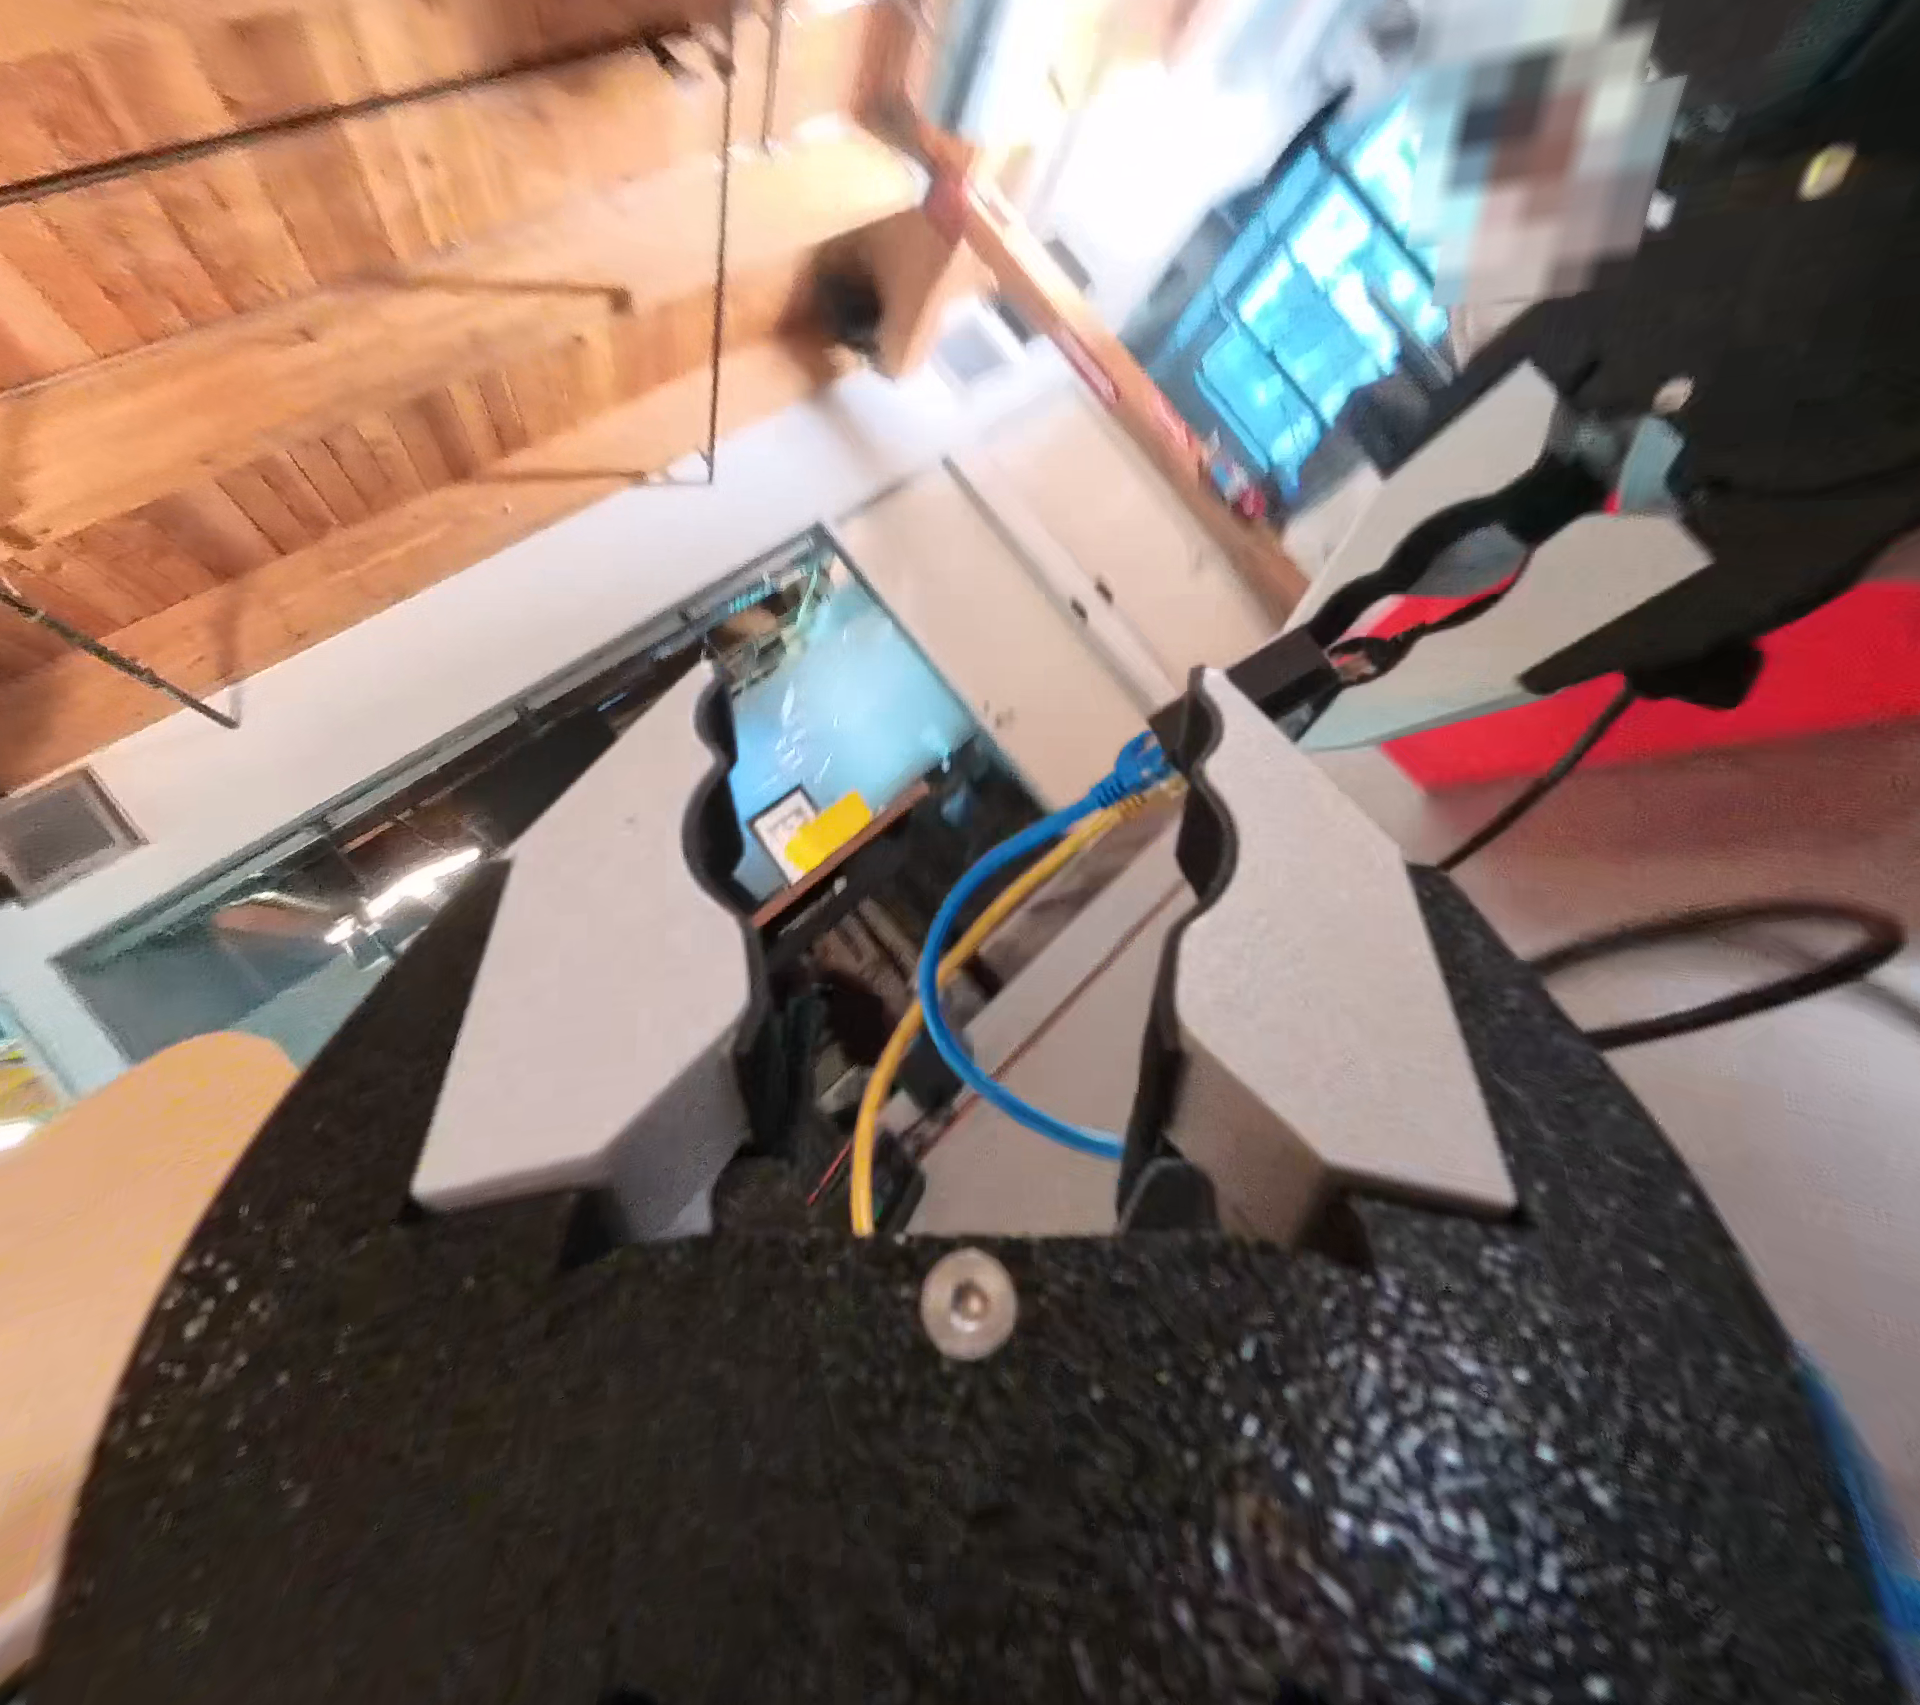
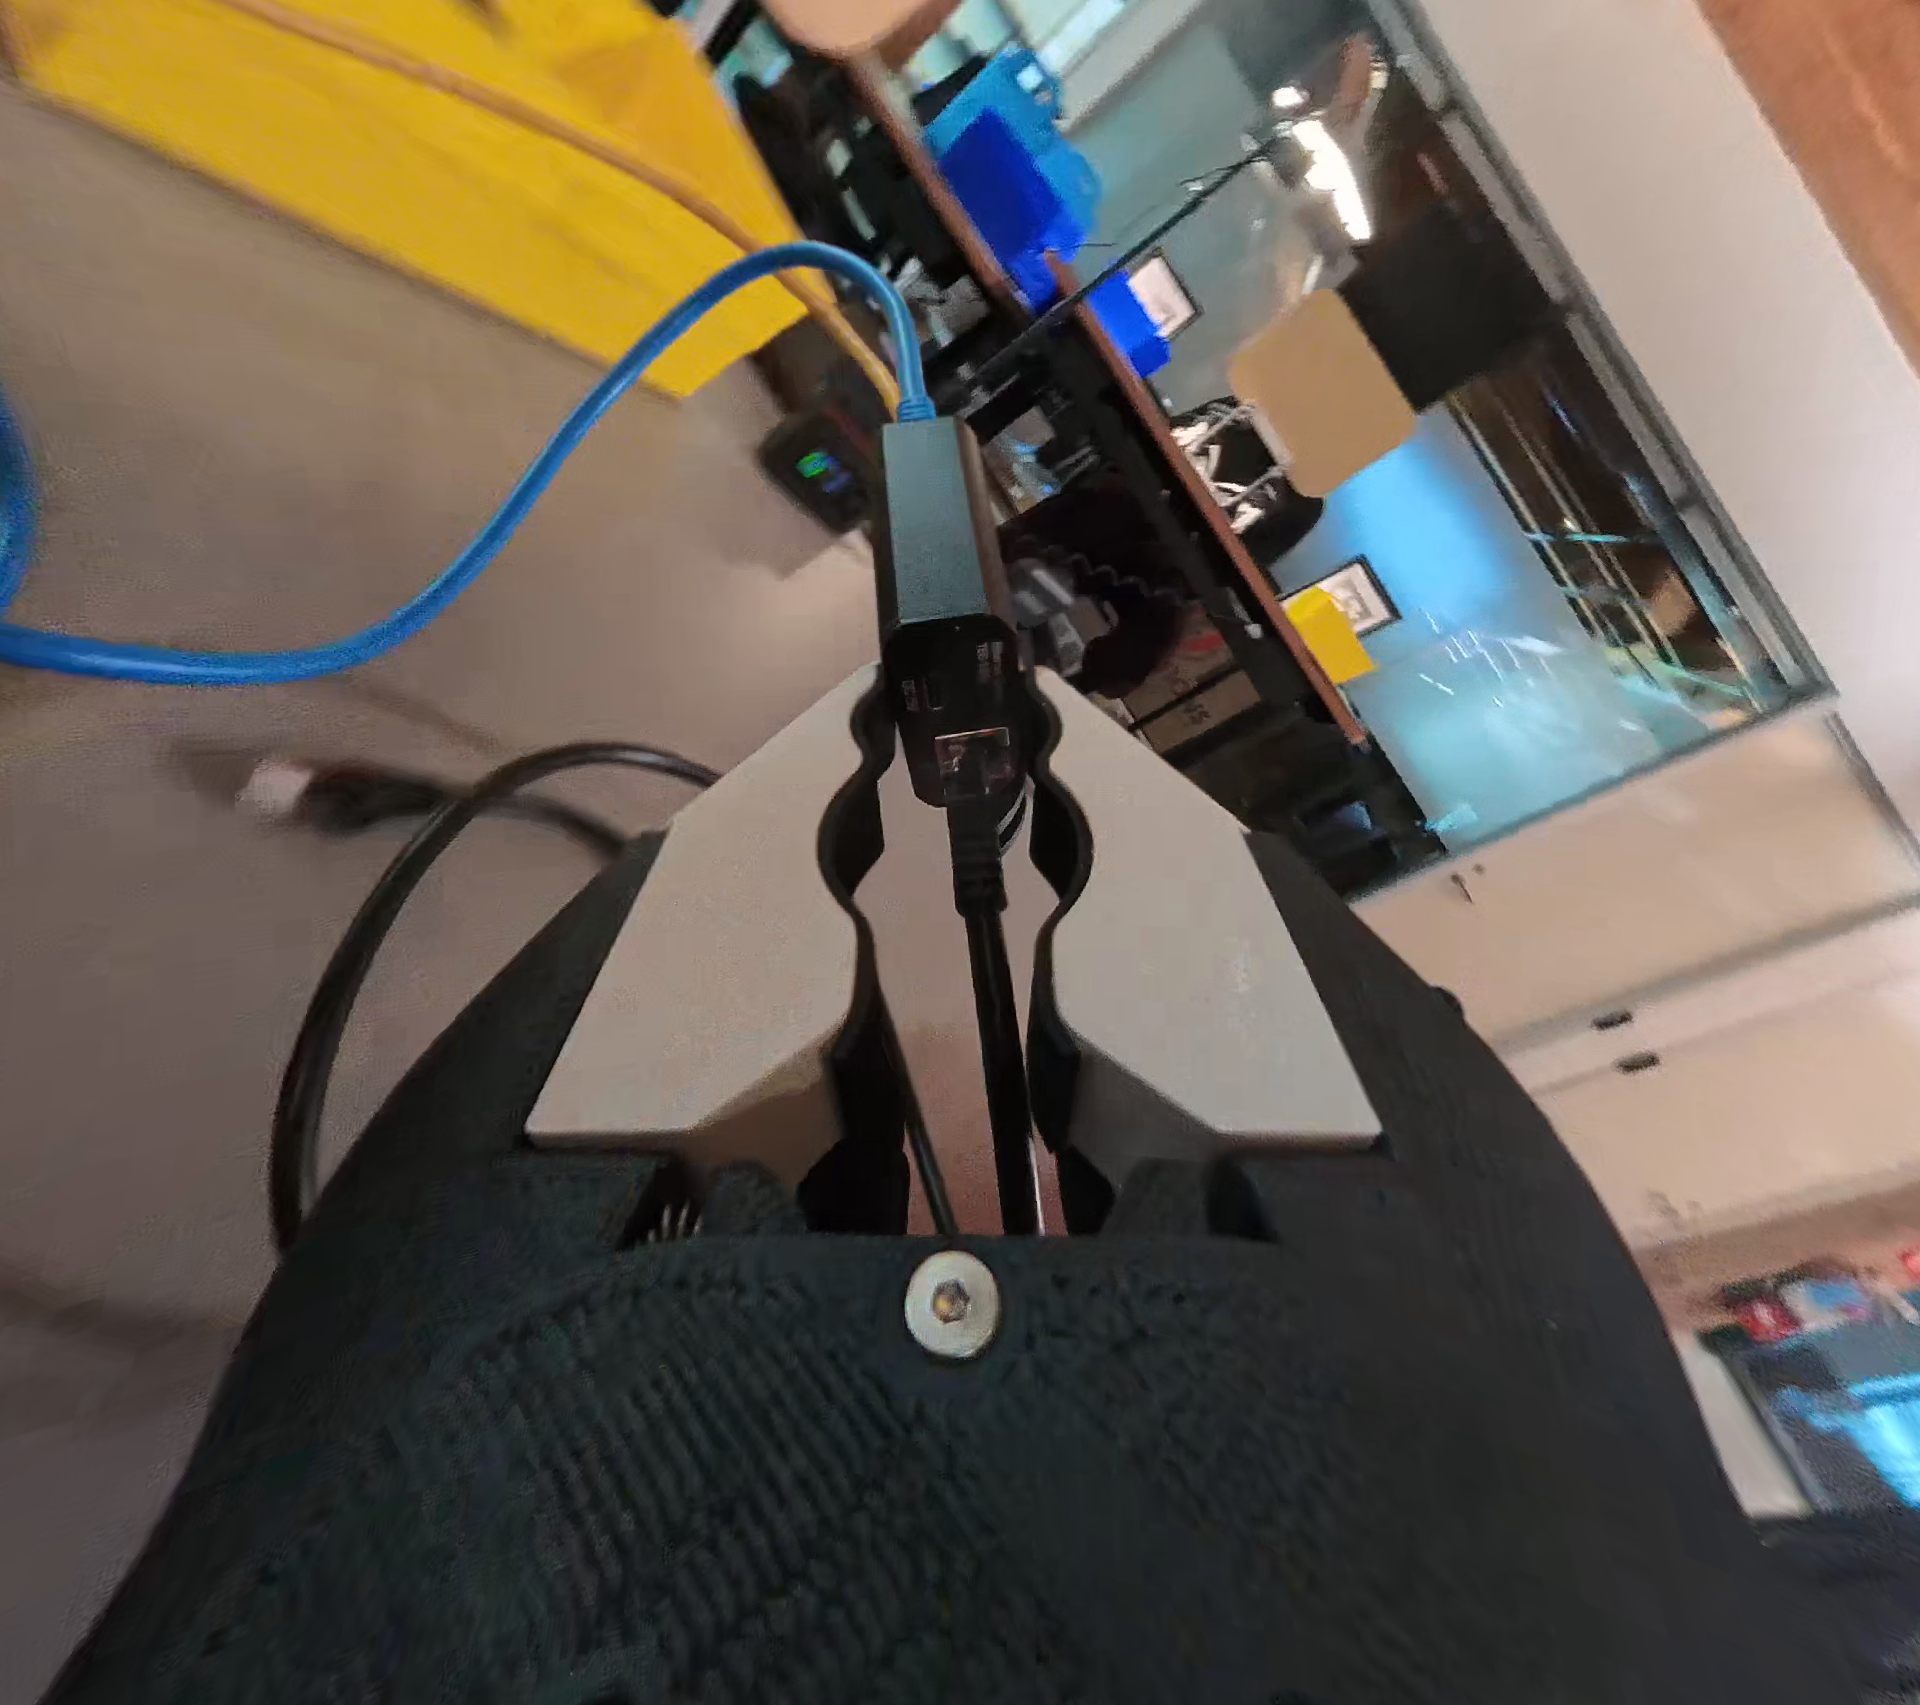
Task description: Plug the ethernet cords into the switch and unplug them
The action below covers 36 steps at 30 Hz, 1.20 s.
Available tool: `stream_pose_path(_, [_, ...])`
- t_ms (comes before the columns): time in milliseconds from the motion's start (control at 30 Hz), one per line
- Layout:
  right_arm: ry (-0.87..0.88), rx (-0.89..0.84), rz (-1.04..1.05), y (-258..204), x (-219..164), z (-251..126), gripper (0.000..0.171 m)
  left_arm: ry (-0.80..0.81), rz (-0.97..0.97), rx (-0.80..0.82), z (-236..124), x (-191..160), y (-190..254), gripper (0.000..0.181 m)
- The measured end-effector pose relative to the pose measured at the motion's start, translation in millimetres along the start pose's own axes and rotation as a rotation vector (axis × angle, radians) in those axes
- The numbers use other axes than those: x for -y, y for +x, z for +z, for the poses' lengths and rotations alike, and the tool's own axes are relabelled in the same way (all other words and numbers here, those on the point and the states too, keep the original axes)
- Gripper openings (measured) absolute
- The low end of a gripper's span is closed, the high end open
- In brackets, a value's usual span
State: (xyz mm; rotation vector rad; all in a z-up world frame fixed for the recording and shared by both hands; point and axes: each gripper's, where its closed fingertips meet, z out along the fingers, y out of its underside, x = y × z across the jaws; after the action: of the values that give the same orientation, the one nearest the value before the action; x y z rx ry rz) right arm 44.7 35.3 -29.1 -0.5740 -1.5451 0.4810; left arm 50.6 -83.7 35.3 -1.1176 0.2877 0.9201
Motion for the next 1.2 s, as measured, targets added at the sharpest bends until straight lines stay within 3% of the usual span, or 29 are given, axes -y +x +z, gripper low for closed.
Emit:
stream_pose_path(133, [0.084,-0.110,0.127,78,17,-11,0.021,0.069,-0.156,0.114,-16,11,-35,0.090])
stream_pose_path(300, [0.181,-0.204,0.183,173,51,-33,0.021,0.028,-0.269,0.178,-18,-12,-56,0.090])
stream_pose_path(500, [0.208,-0.301,0.087,296,107,-72,0.021,-0.039,-0.333,0.207,-20,-39,-67,0.086])
stream_pose_path(667, [0.109,-0.466,-0.087,390,130,-95,0.021,-0.070,-0.320,0.185,-18,-52,-64,0.084])
stream_pose_path(900, [-0.048,-0.513,-0.045,473,91,-104,0.021,-0.147,-0.333,0.125,-13,-74,-46,0.080])
stream_pose_path(1200, [-0.045,-0.468,0.073,477,7,-83,0.021,-0.204,-0.266,0.040,-8,-84,-22,0.077])
